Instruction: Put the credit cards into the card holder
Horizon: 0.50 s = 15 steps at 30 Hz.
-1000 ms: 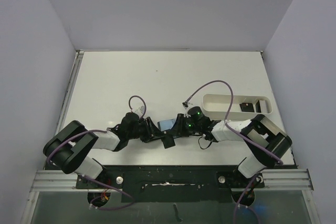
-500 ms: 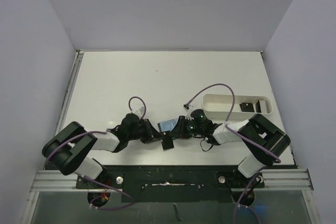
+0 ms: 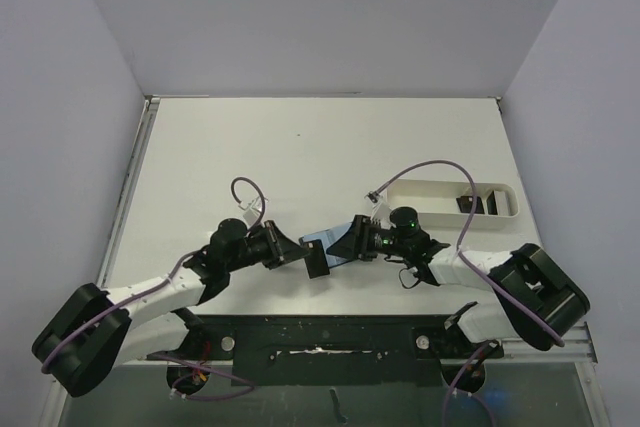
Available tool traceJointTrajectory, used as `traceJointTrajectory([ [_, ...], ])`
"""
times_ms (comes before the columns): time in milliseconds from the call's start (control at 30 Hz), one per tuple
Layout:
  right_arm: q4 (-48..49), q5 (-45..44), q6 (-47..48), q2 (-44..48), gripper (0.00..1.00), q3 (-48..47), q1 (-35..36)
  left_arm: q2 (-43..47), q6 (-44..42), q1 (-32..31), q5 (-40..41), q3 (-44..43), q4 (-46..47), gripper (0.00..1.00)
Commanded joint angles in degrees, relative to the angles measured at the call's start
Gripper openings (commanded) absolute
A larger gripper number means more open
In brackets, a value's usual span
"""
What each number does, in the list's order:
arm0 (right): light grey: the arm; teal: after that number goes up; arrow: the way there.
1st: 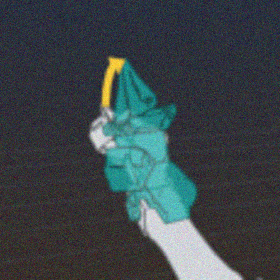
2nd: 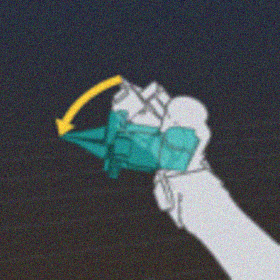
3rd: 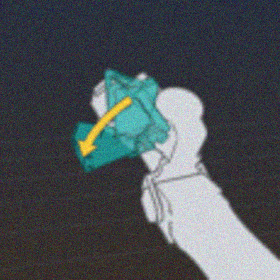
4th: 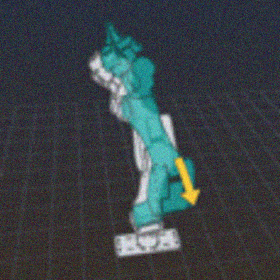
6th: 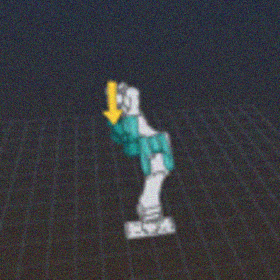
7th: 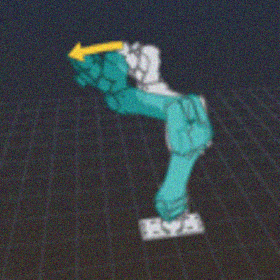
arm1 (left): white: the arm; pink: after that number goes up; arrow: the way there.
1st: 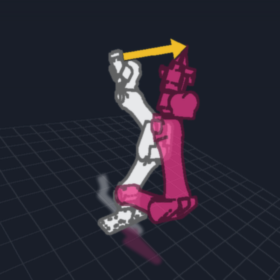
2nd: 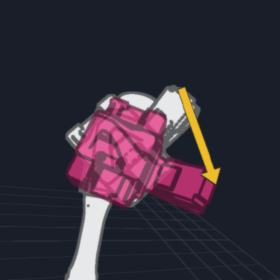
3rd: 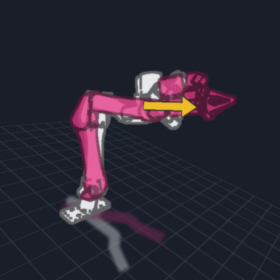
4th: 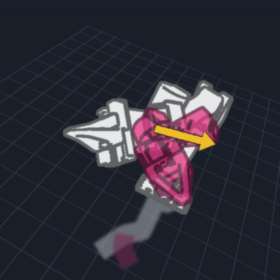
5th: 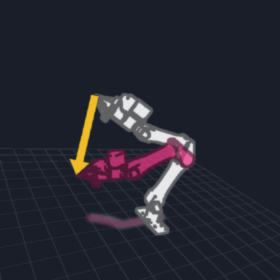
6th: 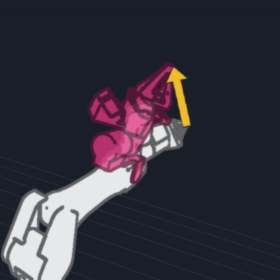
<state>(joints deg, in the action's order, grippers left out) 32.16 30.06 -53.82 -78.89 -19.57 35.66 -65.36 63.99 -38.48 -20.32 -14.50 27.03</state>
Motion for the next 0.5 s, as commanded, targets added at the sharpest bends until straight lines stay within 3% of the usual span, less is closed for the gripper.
traceJointTrajectory([
  [0,3.74,4.51,0.81,4.55,0.48,-1.33,-0.01,5.78,-0.46,0.08,-1.90,0.42,2.91,0.00],
  [200,12.40,8.08,-4.02,7.36,0.53,-0.94,0.29,5.69,0.15,0.21,-6.28,0.05,9.89,0.00],
  [467,29.11,11.83,-12.79,5.73,0.42,2.21,0.30,2.57,0.65,0.31,-9.59,0.74,17.98,0.00],
])
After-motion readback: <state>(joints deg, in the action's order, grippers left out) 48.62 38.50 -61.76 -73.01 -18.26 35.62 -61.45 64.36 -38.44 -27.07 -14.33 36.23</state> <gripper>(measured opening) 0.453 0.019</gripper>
